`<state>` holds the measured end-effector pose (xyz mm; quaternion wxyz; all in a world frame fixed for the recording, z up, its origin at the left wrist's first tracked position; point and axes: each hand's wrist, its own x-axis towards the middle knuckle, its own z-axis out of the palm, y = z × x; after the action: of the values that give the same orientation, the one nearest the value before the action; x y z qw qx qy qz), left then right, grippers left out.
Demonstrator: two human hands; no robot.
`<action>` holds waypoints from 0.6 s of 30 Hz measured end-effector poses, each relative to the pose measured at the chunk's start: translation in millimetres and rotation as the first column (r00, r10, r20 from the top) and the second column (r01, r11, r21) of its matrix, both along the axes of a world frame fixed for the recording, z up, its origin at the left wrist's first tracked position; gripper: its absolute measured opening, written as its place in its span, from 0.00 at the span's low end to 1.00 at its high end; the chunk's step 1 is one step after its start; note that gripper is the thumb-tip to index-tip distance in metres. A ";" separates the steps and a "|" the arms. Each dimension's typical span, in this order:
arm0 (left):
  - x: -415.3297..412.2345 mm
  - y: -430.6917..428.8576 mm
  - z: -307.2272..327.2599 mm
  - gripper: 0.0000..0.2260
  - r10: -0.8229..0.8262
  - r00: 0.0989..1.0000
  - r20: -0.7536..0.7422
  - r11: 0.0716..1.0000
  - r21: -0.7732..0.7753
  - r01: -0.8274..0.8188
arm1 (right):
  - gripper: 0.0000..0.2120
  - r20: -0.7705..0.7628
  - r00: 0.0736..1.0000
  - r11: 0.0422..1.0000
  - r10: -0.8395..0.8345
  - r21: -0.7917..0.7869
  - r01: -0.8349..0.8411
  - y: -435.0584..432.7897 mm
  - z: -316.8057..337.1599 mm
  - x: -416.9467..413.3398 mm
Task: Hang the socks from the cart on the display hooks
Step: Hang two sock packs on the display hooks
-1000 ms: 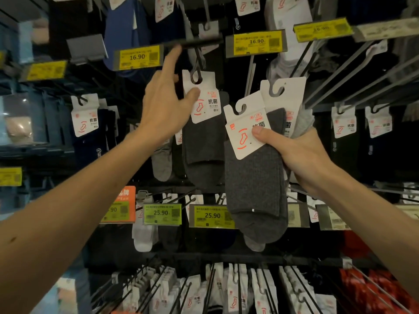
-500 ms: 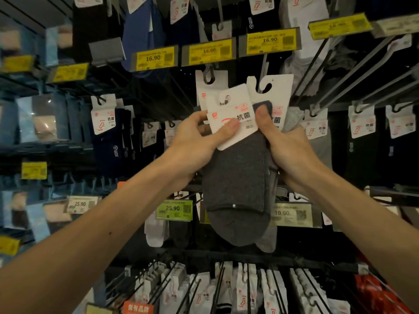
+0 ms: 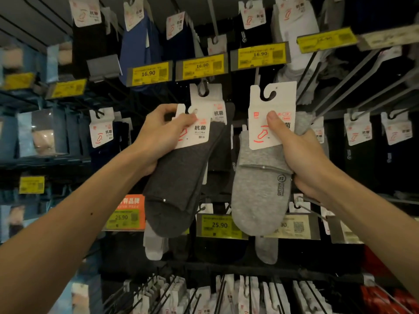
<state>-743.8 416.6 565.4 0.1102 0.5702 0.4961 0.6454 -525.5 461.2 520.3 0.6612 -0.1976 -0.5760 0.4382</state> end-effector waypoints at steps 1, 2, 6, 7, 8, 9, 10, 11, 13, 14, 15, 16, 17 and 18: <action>1.1 1.8 4.0 0.22 -0.004 1.000 -0.024 1.000 -0.003 0.003 | 0.11 0.007 1.000 1.000 -0.005 -0.007 0.005 1.5 0.0 0.4; 2.6 3.6 8.2 0.25 -0.001 0.998 -0.059 1.000 -0.007 0.000 | 0.13 0.015 1.000 1.000 -0.007 -0.018 0.007 2.1 -0.1 0.5; 11.3 11.2 22.3 0.29 0.018 0.981 -0.192 1.000 0.026 -0.014 | 0.11 0.073 0.997 1.000 0.001 -0.015 0.000 4.0 -3.2 1.3; 13.0 13.4 25.2 0.29 0.025 0.979 -0.201 0.999 0.042 -0.017 | 0.09 0.081 0.997 1.000 0.004 -0.009 -0.004 4.6 -3.6 1.7; 14.6 15.6 27.5 0.30 0.038 0.977 -0.208 0.998 0.064 -0.025 | 0.08 0.084 0.996 1.000 0.003 -0.008 -0.003 4.6 -3.4 1.9; 14.9 17.7 29.3 0.30 0.054 0.976 -0.212 0.995 0.093 -0.035 | 0.08 0.085 0.996 1.000 -0.001 -0.009 0.001 5.5 -3.1 2.4; 14.6 20.1 30.8 0.30 0.064 0.974 -0.216 0.991 0.125 -0.038 | 0.08 0.087 0.996 1.000 -0.002 -0.010 0.003 5.5 -2.8 3.0; 13.8 22.2 32.2 0.30 0.064 0.974 -0.217 0.987 0.158 -0.030 | 0.08 0.090 0.996 1.000 -0.002 -0.003 0.002 6.0 -2.6 4.0; 11.5 26.2 35.0 0.29 0.051 0.973 -0.226 0.974 0.228 0.002 | 0.09 0.100 0.995 1.000 -0.005 0.010 0.004 6.3 -2.7 6.4; 10.1 28.2 37.0 0.30 0.054 0.970 -0.235 0.965 0.263 0.010 | 0.10 0.100 0.995 1.000 -0.011 0.013 0.009 6.4 -2.5 8.7; 8.7 29.8 39.7 0.30 0.072 0.966 -0.247 0.956 0.295 0.004 | 0.13 0.096 0.995 1.000 -0.028 0.012 0.027 7.7 -1.6 11.7; 7.0 31.3 43.6 0.30 0.099 0.961 -0.259 0.947 0.321 -0.012 | 0.16 0.085 0.995 0.999 -0.054 0.008 0.053 8.5 -0.2 15.8; 5.1 33.0 48.2 0.30 0.127 0.955 -0.267 0.941 0.337 -0.031 | 0.19 0.068 0.994 0.996 -0.086 0.002 0.086 10.7 1.3 20.8; 3.2 34.8 52.7 0.30 0.147 0.950 -0.277 0.937 0.346 -0.045 | 0.20 0.048 0.992 0.993 -0.118 -0.005 0.118 13.0 3.0 26.3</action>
<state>-740.6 451.3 618.1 -0.0966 0.6462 0.4173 0.6316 -499.2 474.2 523.3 0.6712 -0.2445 -0.5772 0.3958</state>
